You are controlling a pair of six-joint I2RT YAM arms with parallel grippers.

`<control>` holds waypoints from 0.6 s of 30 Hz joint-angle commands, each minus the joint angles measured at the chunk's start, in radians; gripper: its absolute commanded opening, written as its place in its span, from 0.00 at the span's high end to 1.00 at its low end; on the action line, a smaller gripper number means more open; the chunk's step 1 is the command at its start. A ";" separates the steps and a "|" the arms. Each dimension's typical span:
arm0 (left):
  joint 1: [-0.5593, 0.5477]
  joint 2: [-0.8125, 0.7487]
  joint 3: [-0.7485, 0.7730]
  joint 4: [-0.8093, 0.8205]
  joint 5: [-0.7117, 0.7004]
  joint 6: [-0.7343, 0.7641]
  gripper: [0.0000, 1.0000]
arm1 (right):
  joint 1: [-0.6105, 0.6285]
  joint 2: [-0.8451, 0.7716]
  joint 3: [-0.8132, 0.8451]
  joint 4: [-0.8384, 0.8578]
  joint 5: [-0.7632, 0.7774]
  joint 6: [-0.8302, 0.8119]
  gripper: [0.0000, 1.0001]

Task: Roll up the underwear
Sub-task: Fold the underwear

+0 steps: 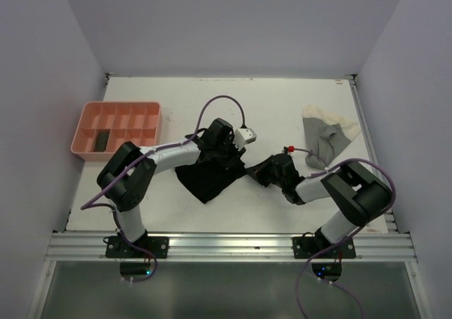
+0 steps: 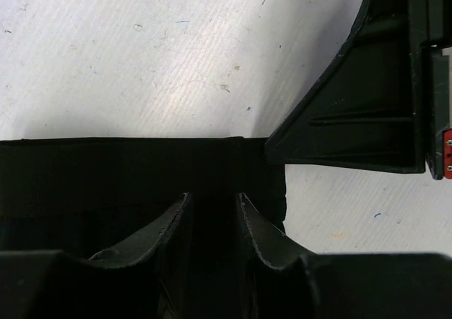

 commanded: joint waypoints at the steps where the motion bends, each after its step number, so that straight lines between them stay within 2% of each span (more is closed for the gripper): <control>1: -0.014 0.016 0.044 0.044 -0.011 -0.016 0.66 | 0.007 0.036 -0.011 0.067 0.023 0.022 1.00; 14: -0.044 0.068 0.061 0.025 -0.043 0.005 0.66 | 0.007 0.136 -0.028 0.169 -0.022 0.047 1.00; 15: -0.044 0.070 0.061 0.024 -0.045 0.007 0.67 | 0.007 0.137 -0.027 0.171 -0.022 0.047 1.00; 18: -0.046 0.070 0.066 0.021 -0.040 0.016 0.85 | 0.007 0.137 -0.030 0.171 -0.020 0.048 1.00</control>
